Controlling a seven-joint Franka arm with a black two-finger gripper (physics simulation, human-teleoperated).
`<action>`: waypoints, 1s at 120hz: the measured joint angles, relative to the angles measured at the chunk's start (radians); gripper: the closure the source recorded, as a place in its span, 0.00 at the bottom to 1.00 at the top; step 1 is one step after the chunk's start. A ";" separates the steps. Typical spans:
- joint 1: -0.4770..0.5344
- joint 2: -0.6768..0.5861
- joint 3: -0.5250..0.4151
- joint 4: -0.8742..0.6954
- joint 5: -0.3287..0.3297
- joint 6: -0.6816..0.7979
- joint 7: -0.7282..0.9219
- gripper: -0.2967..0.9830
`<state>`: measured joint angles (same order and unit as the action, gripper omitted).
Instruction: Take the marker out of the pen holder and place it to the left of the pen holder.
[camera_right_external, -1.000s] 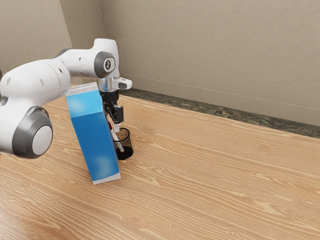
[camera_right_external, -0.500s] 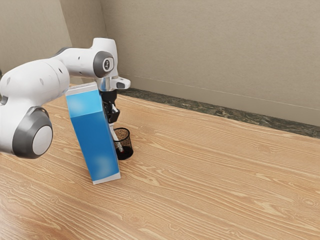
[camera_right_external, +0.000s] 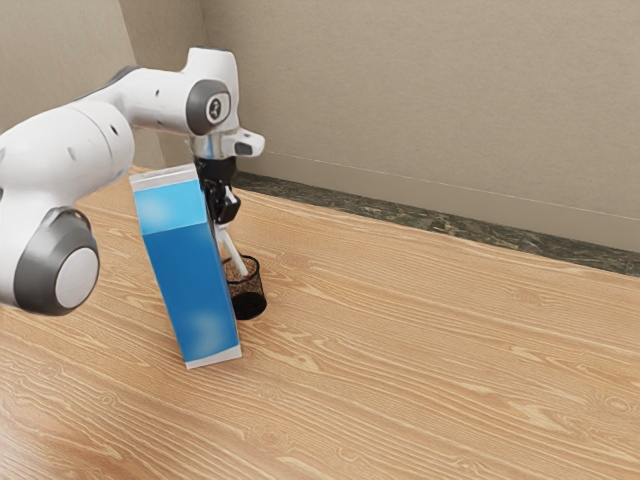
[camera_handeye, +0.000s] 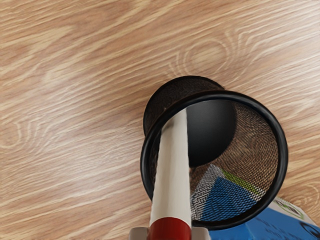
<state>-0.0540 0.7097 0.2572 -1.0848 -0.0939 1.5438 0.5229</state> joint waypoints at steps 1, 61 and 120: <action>0.000 -0.001 0.000 0.000 0.001 0.000 0.000 0.84; -0.016 -0.081 0.080 0.046 0.015 0.028 -0.003 0.84; 0.195 0.013 -0.040 0.028 0.012 0.398 0.067 0.83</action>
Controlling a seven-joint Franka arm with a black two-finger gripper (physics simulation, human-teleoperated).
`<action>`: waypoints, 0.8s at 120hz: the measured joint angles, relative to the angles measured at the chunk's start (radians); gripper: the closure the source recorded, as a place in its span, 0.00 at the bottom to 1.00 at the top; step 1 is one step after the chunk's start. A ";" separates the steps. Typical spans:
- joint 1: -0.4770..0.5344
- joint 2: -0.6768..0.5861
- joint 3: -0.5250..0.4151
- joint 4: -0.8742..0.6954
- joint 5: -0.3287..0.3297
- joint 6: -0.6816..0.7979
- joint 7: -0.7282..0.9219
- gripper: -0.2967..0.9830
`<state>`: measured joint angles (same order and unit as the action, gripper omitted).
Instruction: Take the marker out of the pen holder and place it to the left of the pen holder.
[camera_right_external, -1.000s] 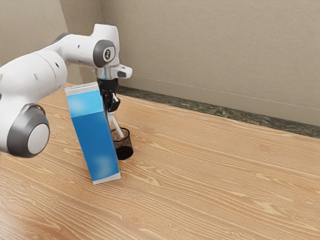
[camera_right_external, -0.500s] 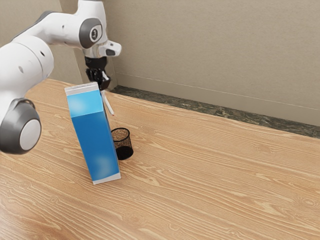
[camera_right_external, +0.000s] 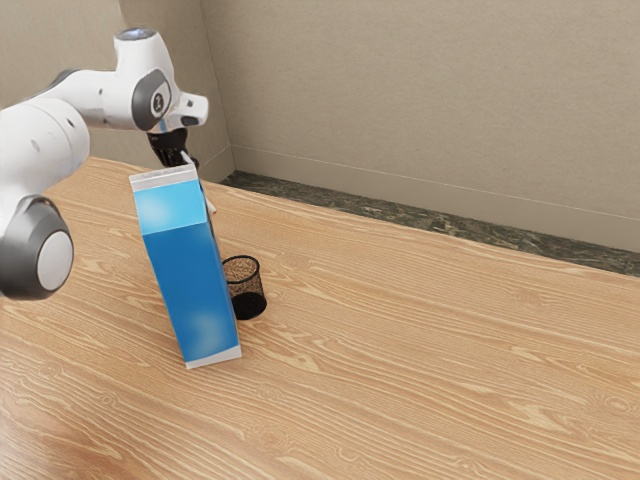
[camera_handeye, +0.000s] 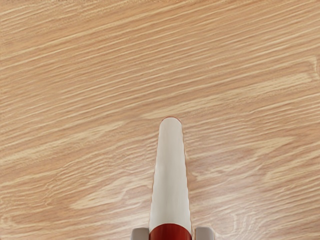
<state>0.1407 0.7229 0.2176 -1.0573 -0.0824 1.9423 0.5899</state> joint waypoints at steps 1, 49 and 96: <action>0.001 0.001 -0.002 -0.002 0.000 0.008 0.002 0.83; -0.021 -0.148 -0.021 -0.272 -0.024 0.200 0.078 0.42; -0.077 -0.808 -0.074 -0.495 0.121 -0.243 -0.043 0.26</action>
<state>0.0635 -0.0851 0.1440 -1.5527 0.0387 1.6992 0.5474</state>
